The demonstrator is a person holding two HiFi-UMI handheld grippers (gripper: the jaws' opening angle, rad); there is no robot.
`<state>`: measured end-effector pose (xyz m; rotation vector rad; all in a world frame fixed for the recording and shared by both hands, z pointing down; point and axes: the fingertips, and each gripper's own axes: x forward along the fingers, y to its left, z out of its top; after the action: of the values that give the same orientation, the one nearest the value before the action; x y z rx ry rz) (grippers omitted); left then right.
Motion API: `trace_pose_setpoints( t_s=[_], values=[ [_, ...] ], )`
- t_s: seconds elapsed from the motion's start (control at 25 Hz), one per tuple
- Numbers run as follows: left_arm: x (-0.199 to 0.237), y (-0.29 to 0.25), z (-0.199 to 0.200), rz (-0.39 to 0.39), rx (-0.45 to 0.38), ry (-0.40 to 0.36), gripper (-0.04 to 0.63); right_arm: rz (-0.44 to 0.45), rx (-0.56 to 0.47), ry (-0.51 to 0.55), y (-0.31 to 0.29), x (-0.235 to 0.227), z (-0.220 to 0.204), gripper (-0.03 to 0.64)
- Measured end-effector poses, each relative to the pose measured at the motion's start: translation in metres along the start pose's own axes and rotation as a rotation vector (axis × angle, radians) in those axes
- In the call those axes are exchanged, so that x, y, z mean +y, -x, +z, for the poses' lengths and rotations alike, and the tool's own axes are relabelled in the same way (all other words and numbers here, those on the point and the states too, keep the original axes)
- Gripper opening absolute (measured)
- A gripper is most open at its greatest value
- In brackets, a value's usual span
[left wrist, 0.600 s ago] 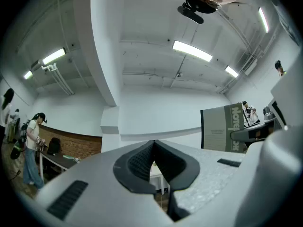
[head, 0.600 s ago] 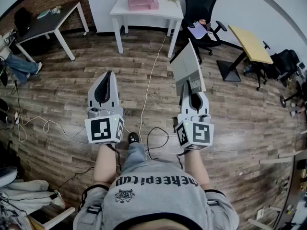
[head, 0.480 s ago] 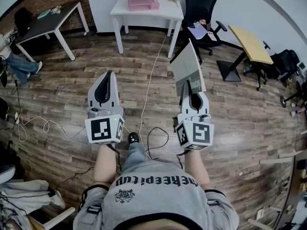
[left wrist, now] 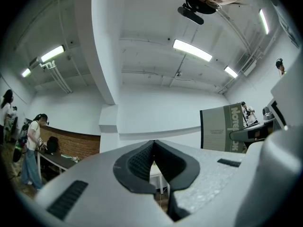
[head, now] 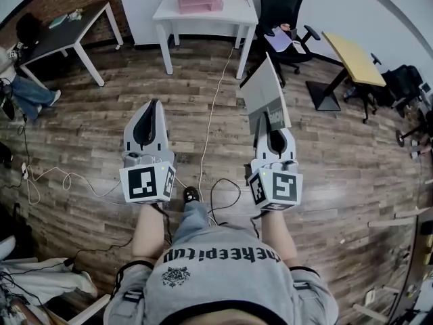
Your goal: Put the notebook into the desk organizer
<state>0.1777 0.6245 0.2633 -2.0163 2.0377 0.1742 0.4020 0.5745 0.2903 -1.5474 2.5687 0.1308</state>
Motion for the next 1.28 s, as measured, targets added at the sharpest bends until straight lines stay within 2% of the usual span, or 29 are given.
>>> trace_pose_setpoints(
  t_s=[0.28,0.56,0.68,1.12,1.28],
  values=[
    [0.023,-0.036,-0.008,-0.012,0.000,-0.006,0.003,-0.018,-0.008,-0.005,-0.042,0.002,-0.005,0.009],
    [0.056,-0.088,-0.016,-0.034,-0.022,-0.024,0.005,0.057,-0.053,0.007,-0.102,0.023,-0.004,0.009],
    [0.071,-0.110,-0.022,-0.045,-0.029,-0.031,0.005,0.081,-0.071,-0.030,-0.128,0.031,-0.005,0.009],
    [0.122,-0.167,-0.044,-0.075,-0.047,-0.023,0.003,0.011,-0.033,-0.006,-0.211,0.053,-0.032,0.009],
    [0.137,-0.178,-0.050,-0.052,-0.056,-0.035,0.005,0.003,-0.019,-0.008,-0.227,0.059,-0.039,0.009]
  ],
)
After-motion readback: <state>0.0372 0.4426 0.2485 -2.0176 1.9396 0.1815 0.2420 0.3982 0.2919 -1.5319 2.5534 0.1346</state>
